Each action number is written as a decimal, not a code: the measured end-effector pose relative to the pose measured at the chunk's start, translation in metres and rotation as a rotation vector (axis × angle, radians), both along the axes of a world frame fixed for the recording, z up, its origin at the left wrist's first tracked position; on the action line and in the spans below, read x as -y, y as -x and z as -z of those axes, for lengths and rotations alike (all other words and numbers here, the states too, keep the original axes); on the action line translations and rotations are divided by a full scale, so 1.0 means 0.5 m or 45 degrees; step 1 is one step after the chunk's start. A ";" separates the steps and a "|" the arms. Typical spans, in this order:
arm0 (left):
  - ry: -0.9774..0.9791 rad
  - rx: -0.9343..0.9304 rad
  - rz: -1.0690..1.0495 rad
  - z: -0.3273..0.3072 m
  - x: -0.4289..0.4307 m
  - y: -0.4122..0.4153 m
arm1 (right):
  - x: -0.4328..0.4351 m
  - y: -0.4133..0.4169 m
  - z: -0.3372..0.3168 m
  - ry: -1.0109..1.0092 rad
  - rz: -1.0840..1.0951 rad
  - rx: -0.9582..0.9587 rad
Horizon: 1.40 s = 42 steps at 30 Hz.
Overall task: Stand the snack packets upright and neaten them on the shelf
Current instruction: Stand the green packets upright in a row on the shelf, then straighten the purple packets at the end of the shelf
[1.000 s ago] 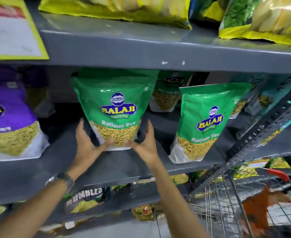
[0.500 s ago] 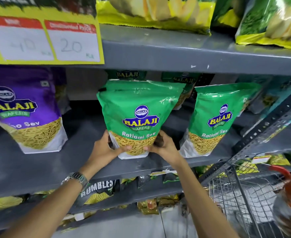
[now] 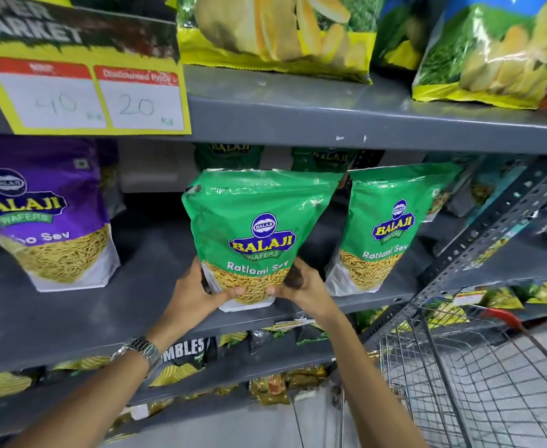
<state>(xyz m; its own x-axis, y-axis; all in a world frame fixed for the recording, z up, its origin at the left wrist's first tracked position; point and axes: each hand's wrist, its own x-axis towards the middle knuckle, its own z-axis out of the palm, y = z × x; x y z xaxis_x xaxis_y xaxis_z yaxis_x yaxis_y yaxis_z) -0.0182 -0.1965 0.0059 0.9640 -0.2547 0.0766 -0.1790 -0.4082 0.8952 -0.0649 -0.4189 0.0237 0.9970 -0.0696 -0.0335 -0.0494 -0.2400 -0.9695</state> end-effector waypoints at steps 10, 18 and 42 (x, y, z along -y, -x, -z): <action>-0.002 0.009 0.050 0.005 -0.002 -0.002 | -0.002 0.006 0.016 0.023 0.041 -0.033; 0.514 0.169 -0.176 0.002 -0.062 0.031 | -0.122 0.108 -0.039 0.200 0.593 0.594; 0.319 -0.154 -0.156 0.002 -0.564 -0.163 | -0.565 -0.216 -0.003 -0.120 -0.126 0.027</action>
